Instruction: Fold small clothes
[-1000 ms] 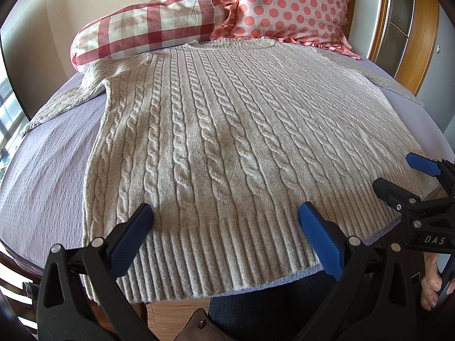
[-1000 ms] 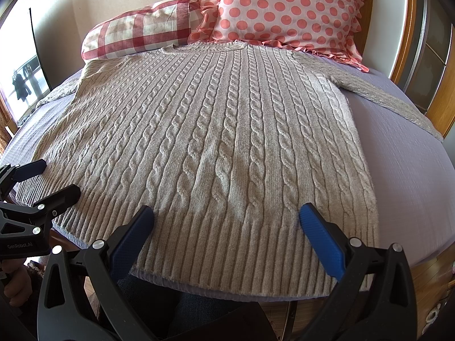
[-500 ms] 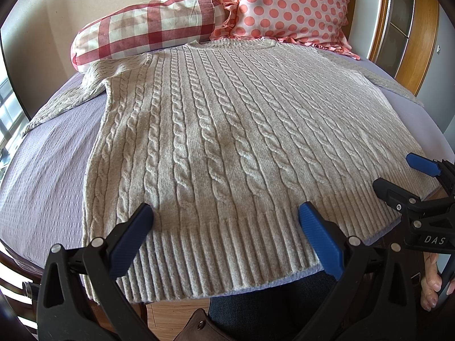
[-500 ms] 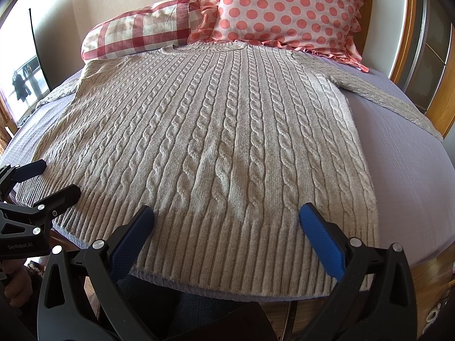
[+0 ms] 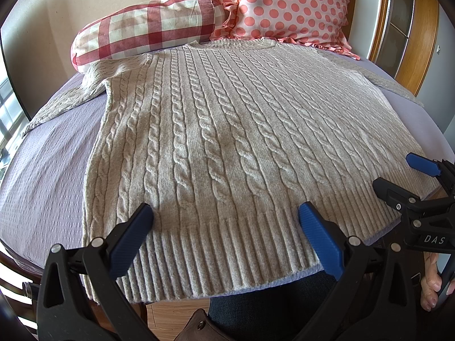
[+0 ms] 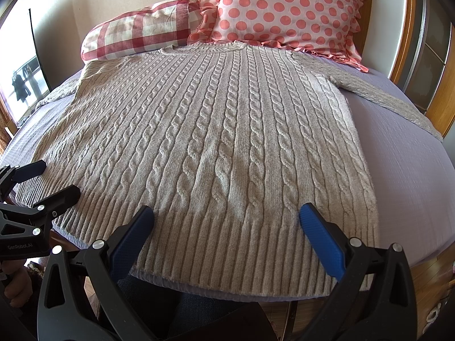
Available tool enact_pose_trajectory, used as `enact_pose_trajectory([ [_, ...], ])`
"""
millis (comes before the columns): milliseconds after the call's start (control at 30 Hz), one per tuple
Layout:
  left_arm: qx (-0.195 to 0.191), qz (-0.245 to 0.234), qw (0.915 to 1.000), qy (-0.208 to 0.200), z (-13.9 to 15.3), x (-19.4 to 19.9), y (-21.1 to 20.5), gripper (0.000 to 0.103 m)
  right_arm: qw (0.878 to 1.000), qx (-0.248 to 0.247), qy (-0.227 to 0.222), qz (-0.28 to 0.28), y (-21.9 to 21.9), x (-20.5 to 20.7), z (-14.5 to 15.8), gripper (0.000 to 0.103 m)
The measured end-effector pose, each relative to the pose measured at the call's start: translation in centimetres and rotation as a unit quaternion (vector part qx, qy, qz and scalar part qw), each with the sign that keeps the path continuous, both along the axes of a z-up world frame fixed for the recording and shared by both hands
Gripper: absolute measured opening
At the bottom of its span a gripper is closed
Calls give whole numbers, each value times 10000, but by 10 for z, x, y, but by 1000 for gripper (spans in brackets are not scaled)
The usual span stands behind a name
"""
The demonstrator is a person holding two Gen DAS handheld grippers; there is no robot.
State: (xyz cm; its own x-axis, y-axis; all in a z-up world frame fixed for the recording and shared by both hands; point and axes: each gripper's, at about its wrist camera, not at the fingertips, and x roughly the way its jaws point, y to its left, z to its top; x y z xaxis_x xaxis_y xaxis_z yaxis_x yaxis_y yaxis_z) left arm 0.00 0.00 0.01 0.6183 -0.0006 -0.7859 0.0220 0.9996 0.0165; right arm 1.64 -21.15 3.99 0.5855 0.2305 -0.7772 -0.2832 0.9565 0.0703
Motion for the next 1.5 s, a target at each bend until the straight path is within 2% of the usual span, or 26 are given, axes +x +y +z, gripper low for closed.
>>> enact_pose_trajectory([
  [167, 8, -1, 10000, 11, 0, 0, 0, 101, 9997, 75, -208, 91, 0, 0, -2, 102],
  [233, 13, -16, 10000, 35, 0, 1, 0, 101, 9987, 169, -387, 297, -3, 0, -5, 102],
  [300, 47, -70, 9999, 111, 2, 4, 1, 101, 9977, 295, -350, 494, -12, 7, -1, 102],
  [400, 30, -224, 9991, 346, 5, 17, 3, 101, 9970, 697, -329, -2, -51, 35, 19, 102],
  [500, 18, -112, 9993, 344, 11, 31, 17, 101, 9880, 1263, -337, -819, -118, 78, 38, 102],
  [600, -31, 177, 9996, 226, 20, 45, 41, 101, 9665, 1788, -123, -1835, -195, 132, 39, 102],
  [700, -326, 461, 9984, 101, 30, 64, 72, 101, 9339, 2159, 76, -2850, -267, 181, 25, 99],
  [767, -573, 594, 9966, -29, 35, 75, 93, 101, 9116, 2273, 240, -3417, -306, 207, 11, 76],
  [867, -926, 810, 9923, -138, 39, 92, 130, 101, 8800, 2293, 482, -4132, -350, 235, -13, 66],
  [1000, -1268, 1195, 9845, -182, 39, 104, 176, 101, 8409, 2674, 537, -4674, -387, 252, -39, 56],
  [1100, -1560, 1544, 9754, -184, 39, 106, 214, 101, 8313, 2762, 352, -4811, -395, 258, -44, 45],
  [1133, -1697, 1658, 9712, -200, 39, 106, 226, 101, 8290, 2791, 326, -4834, -397, 261, -47, 31],
  [1167, -1872, 1751, 9663, -235, 39, 107, 240, 101, 8265, 2815, 327, -4863, -400, 263, -50, 13],
  [1200, -2014, 1854, 9614, -271, 39, 107, 253, 101, 8246, 2855, 334, -4872, -402, 262, -51, 11],
  [1233, -2132, 1991, 9560, -298, 39, 107, 266, 101, 8271, 2868, 217, -4829, -400, 261, -47, 9],
  [1267, -2256, 2108, 9505, -344, 38, 105, 278, 101, 8358, 2790, -4, -4729, -394, 259, -36, 9],
  [1333, -2480, 2295, 9403, -418, 37, 105, 300, 101, 8657, 2503, -526, -4302, -369, 257, -3, 9],
  [1433, -2580, 2526, 9315, -438, 35, 107, 323, 101, 9047, 2522, -988, -3289, -305, 260, 47, 8],
  [1500, -2670, 2656, 9253, -453, 33, 109, 335, 101, 9244, 2685, -1166, -2445, -248, 265, 75, 8],
])
